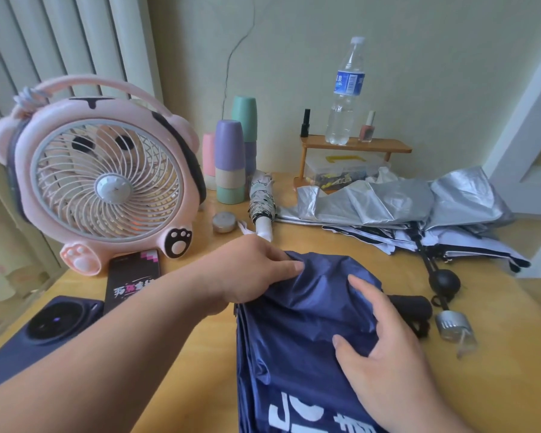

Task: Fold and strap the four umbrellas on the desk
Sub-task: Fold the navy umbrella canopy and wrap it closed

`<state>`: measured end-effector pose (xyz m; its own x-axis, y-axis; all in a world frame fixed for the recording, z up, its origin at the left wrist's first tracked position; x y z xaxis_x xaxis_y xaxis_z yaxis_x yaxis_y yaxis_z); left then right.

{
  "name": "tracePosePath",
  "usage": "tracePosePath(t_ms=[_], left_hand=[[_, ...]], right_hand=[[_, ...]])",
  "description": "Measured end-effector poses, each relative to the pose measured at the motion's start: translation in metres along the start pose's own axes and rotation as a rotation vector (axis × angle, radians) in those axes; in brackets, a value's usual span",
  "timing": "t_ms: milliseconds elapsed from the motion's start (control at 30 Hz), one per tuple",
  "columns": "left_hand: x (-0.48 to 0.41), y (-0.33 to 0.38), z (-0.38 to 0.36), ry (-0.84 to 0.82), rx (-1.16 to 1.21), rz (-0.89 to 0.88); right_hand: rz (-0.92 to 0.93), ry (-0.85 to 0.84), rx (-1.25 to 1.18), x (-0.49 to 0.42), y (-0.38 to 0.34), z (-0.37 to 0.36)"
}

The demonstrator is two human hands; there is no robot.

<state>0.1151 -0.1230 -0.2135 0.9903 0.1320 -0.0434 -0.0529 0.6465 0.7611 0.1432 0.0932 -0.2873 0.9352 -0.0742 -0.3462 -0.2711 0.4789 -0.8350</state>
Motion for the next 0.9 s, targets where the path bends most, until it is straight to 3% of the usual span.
tracePosePath(t_ms=[300, 567, 767, 900], left_hand=[[0.004, 0.001, -0.026, 0.067, -0.381, -0.095], [0.017, 0.003, -0.014, 0.321, -0.165, -0.125], [0.013, 0.004, -0.025, 0.005, -0.387, -0.039], [0.005, 0.005, -0.024, 0.120, -0.284, -0.012]], right_hand=[[0.046, -0.003, 0.006, 0.000, -0.003, 0.000], [0.045, -0.005, -0.005, -0.001, 0.000, 0.002], [0.026, 0.024, -0.017, -0.001, -0.002, 0.005], [0.021, 0.014, -0.024, 0.000, -0.003, 0.005]])
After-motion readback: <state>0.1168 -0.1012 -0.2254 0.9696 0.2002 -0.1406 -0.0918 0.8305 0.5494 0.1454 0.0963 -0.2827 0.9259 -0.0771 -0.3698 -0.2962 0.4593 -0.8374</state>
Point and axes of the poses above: each hand's wrist, its own x-axis away from the middle knuckle, its own z-axis out of the back of the hand, y = z × x, the point moved 2 cm from there along -x, towards the middle knuckle, and after that the axes turned 11 degrees about y, right-handed, at the moved point
